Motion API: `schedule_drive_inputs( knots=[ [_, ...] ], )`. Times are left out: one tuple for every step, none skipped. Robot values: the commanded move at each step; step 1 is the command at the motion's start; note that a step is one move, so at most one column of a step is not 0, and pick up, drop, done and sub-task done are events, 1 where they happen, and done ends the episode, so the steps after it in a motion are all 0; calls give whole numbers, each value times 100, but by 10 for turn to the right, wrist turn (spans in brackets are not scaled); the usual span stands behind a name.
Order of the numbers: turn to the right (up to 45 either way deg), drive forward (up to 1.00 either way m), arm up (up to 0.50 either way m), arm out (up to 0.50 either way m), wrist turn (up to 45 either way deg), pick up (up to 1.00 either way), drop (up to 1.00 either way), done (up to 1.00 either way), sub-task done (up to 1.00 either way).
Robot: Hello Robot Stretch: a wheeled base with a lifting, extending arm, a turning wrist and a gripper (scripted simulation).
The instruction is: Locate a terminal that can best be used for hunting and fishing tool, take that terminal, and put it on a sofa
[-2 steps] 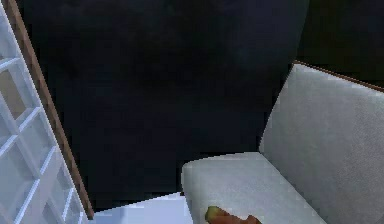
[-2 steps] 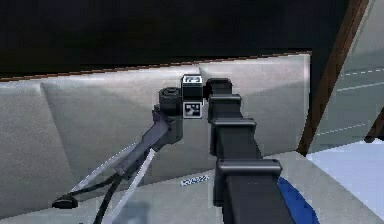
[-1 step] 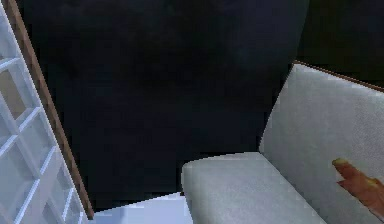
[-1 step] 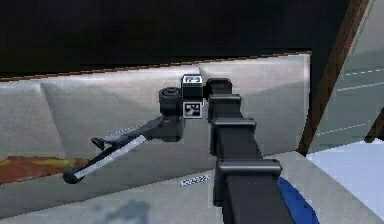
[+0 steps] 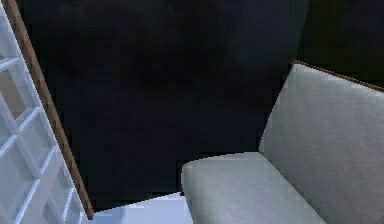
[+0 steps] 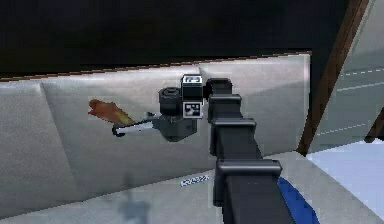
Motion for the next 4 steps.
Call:
schedule_drive_inputs(
  knots=[
    [0, 0, 0, 0, 300, 0, 0, 0, 0],
    [0, 0, -40, 0, 0, 0, 0, 0, 0],
    [0, 0, -32, 0, 0, 0, 0, 0, 0],
    [0, 0, 0, 0, 0, 0, 100, 0, 0]
  ],
)
